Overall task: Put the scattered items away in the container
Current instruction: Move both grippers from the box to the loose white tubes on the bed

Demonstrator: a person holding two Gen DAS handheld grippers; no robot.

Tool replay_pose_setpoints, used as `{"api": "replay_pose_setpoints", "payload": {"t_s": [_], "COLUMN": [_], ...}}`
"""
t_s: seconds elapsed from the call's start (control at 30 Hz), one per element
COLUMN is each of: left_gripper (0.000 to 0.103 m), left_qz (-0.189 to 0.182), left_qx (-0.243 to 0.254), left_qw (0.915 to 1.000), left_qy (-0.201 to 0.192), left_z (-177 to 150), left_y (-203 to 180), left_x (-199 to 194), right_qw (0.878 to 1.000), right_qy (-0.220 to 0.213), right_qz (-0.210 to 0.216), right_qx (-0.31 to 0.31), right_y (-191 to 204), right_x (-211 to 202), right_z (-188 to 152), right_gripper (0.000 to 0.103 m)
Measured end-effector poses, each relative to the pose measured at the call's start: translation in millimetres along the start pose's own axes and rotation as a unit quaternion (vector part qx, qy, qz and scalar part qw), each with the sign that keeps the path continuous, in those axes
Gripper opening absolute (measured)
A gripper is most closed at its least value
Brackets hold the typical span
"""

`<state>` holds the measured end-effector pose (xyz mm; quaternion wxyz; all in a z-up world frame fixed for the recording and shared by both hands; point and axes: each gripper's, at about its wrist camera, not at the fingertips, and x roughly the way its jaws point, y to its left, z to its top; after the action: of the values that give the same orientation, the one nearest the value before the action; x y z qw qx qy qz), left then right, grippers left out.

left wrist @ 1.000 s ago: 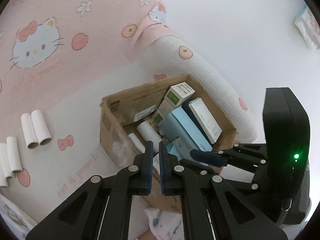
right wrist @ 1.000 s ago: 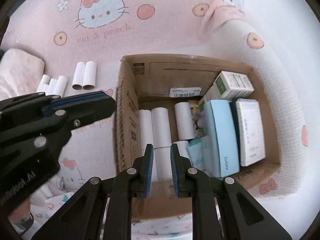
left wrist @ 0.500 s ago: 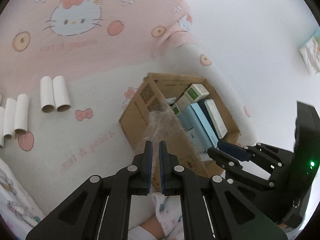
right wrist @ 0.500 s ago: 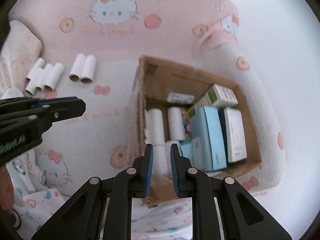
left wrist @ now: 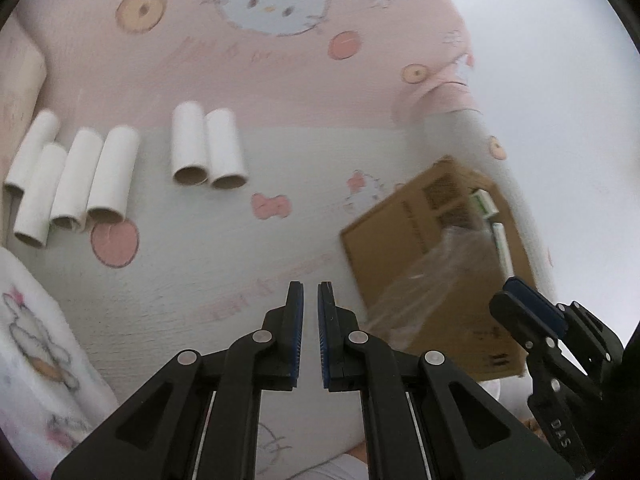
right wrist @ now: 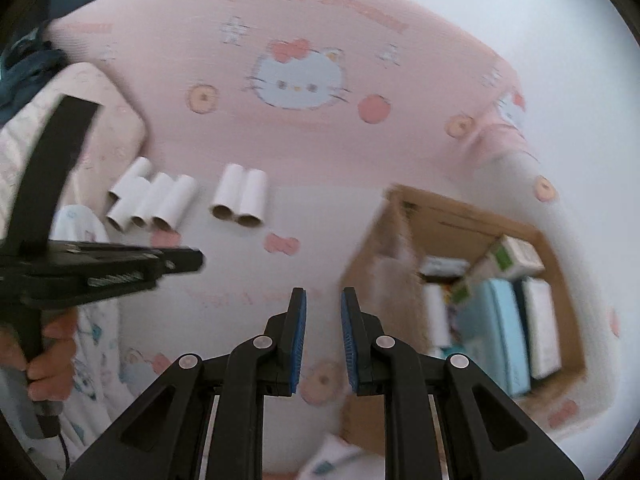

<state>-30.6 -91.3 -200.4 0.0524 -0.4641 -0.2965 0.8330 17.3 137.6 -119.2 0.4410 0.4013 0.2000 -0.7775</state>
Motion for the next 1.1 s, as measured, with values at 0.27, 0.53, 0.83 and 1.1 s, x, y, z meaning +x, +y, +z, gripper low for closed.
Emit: {"api": "replay_pose_setpoints", "payload": {"t_s": [0.27, 0.53, 0.83, 1.1], "left_gripper": [0.007, 0.04, 0.042, 0.042], "left_qz": [0.0, -0.009, -0.033, -0.056], "left_qx": [-0.045, -0.009, 0.005, -0.042], "left_qw": [0.9988, 0.9999, 0.999, 0.9975], "left_qy": [0.02, -0.009, -0.031, 0.01], "left_z": [25.3, 79.8, 129.6, 141.2], "left_y": [50.5, 61.9, 78.9, 85.3], "left_x": [40.6, 61.5, 84.2, 111.4], "right_qw": [0.999, 0.997, 0.997, 0.997], "right_qy": [0.036, 0.066, 0.056, 0.044], "right_qz": [0.025, 0.045, 0.048, 0.058], "right_qx": [-0.021, 0.006, 0.022, 0.039], "right_y": [27.4, 32.9, 33.4, 42.1], "right_x": [69.9, 130.7, 168.7, 202.9], "right_z": [11.2, 27.1, 42.4, 60.5], "right_gripper": [0.016, 0.033, 0.058, 0.059]}}
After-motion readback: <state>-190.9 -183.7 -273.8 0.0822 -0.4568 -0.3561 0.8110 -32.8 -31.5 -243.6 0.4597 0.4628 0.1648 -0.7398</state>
